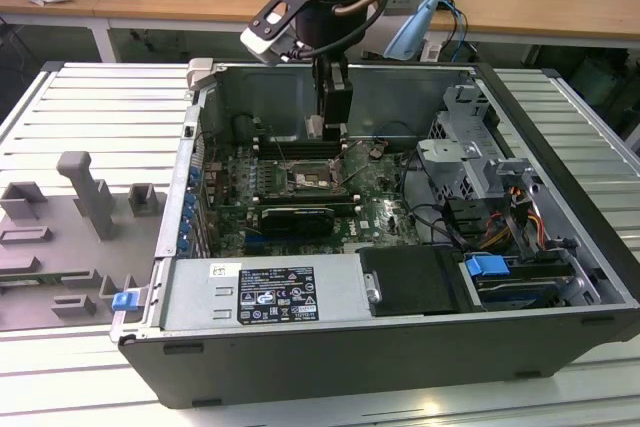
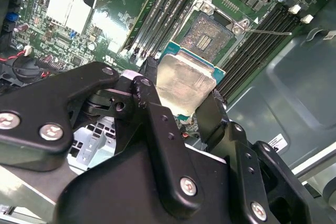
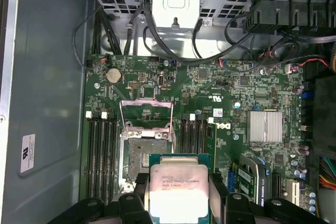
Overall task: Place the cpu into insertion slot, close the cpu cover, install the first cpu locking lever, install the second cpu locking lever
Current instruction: 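Place the cpu into insertion slot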
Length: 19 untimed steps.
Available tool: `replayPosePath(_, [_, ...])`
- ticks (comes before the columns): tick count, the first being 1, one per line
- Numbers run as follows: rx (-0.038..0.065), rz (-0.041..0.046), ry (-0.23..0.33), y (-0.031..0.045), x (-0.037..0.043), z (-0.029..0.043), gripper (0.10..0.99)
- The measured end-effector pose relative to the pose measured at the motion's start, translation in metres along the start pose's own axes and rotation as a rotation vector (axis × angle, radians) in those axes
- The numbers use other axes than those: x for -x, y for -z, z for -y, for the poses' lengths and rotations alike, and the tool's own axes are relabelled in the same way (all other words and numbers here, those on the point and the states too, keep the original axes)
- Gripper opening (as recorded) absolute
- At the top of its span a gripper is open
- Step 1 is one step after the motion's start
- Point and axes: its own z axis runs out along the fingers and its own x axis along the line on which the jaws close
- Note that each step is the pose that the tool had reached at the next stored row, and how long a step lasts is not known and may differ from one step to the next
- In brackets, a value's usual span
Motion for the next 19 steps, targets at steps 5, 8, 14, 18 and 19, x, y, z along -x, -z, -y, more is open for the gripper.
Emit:
replayPosePath(5, [0.0, 0.0002, -0.002, -0.0009, 0.0, 0.0001, 0.537])
replayPosePath(8, [0.0, 0.0002, -0.003, -0.0015, 0.0, 0.0001, 0.537])
replayPosePath(14, [0.0, 0.0003, -0.005, -0.0025, 0.0, 0.0002, 0.537])
replayPosePath(18, [0.0, 0.0005, -0.007, -0.0038, -0.0001, 0.0003, 0.537])
replayPosePath(19, [0.0, 0.0005, -0.007, -0.0041, -0.0002, 0.0003, 0.537])
